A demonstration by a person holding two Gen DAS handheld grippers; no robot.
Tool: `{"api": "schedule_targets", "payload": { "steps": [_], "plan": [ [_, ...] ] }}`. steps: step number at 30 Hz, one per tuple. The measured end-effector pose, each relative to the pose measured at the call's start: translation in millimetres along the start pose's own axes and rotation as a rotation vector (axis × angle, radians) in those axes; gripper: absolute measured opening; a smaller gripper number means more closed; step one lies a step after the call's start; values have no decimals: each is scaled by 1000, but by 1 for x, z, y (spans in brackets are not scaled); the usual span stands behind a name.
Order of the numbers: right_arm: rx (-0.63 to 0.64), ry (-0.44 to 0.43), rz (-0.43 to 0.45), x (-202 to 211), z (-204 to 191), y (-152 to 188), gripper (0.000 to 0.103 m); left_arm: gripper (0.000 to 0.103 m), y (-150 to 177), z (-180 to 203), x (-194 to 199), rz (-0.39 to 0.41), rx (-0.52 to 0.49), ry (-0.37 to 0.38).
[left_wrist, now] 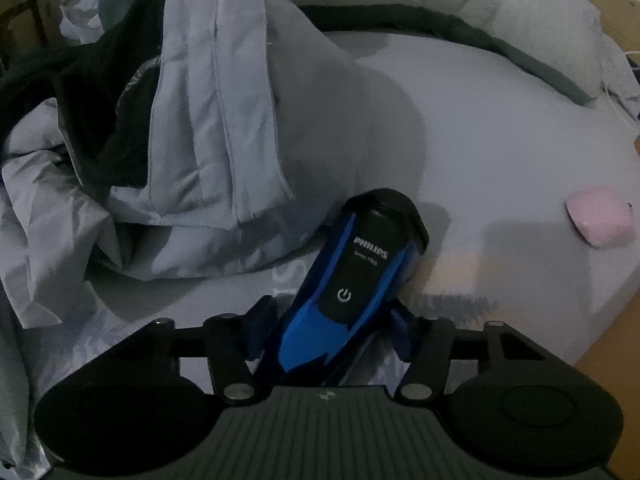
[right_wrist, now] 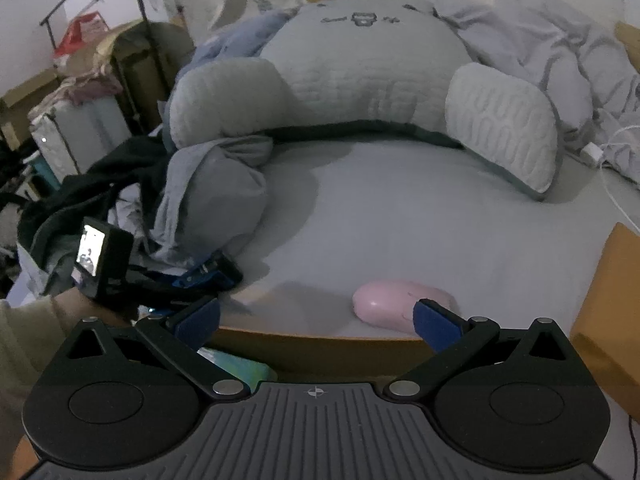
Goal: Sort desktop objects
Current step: 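Move the left tool to the blue Philips shaver and close on it, then lift the blue shaver with the left tool and carry it to the box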
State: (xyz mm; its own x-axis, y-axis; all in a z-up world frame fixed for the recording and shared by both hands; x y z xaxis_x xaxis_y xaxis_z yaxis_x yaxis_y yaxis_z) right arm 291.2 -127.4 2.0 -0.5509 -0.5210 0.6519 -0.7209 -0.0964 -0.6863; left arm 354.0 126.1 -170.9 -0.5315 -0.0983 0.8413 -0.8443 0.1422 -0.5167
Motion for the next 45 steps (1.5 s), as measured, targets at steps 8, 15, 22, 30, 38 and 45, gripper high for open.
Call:
{"api": "schedule_targets", "payload": {
  "steps": [8,15,22,30,38,45],
  "plan": [
    [-15,14,-13,3,2,7,103,49,17,-16,16,-4,26,61],
    [-19,13,8,12,1,7,103,45,35,-29,32,-8,80,115],
    [-29,13,15,20,1,11,103,45,49,-52,56,17,176,111],
    [-31,18,24,28,-3,16,103,45,40,-55,71,57,236,106],
    [-27,22,33,40,-8,22,103,45,35,-43,69,55,257,87],
    [-22,31,43,50,-11,23,103,44,45,-46,90,90,253,76]
  ]
}}
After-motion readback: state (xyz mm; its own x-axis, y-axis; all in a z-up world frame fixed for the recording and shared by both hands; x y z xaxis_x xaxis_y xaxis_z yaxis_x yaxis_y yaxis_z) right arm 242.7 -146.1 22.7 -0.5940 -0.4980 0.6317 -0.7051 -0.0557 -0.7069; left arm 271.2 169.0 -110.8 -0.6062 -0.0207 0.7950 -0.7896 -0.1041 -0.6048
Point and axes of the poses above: each gripper's, at about its wrist camera, not at the fingertips, and x roughly against the way its jaws point, z to its right, y to its underside, the point moved 5 cm from there along -x, roughly the way its jaws point, and after that the axes turned 11 degrees about -y, right-handed, at the moved point
